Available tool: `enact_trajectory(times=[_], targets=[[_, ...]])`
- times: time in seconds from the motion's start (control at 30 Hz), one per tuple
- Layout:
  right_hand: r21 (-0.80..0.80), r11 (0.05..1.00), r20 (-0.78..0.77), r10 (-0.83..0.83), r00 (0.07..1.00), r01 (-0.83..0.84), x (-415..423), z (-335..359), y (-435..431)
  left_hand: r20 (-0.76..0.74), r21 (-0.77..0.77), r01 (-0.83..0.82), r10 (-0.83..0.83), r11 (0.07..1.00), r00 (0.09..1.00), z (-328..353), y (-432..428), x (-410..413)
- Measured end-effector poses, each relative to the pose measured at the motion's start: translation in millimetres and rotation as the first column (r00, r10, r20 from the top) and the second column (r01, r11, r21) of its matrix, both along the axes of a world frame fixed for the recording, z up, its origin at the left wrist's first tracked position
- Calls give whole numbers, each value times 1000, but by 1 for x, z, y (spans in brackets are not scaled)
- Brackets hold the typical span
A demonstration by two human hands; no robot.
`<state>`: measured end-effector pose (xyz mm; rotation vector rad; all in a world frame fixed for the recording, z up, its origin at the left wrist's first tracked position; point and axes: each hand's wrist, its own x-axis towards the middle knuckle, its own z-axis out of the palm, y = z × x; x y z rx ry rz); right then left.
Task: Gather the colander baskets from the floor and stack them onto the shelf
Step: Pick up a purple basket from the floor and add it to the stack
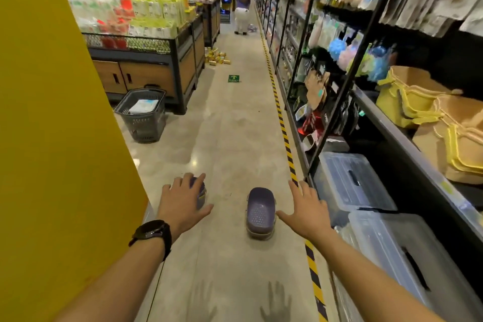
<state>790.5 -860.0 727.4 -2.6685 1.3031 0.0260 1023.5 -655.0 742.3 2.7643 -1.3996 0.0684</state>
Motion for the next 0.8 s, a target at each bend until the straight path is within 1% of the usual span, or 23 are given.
enact_trajectory(times=[0.07,0.1,0.17,0.27,0.4,0.6,0.67,0.8], targets=[[11,1000,3,-26,1000,26,21,2,-20,2,13,36,-36,999,999,6,-28,26],[0,999,3,-32,999,32,30,1,-29,20,17,47,-47,999,999,8,-42,39],[-16,999,-11,-31,999,30,47,0,-48,7,14,75,-75,997,997,11,-69,63],[5,997,-19,-74,997,74,64,-10,-81,12,38,119,-120,992,993,4,-111,87],[12,992,-26,-125,992,126,87,-26,-136,0,80,145,-145,986,989,-6,-172,123],[26,988,-57,-149,987,151,120,-41,-218,-7,97,142,-142,985,990,-14,-255,174],[43,987,-66,-151,986,154,132,-40,-239,-39,95,140,-137,986,990,-17,-281,192],[68,981,-85,-178,980,184,155,-45,-275,-18,129,198,-198,972,980,-24,-331,225]])
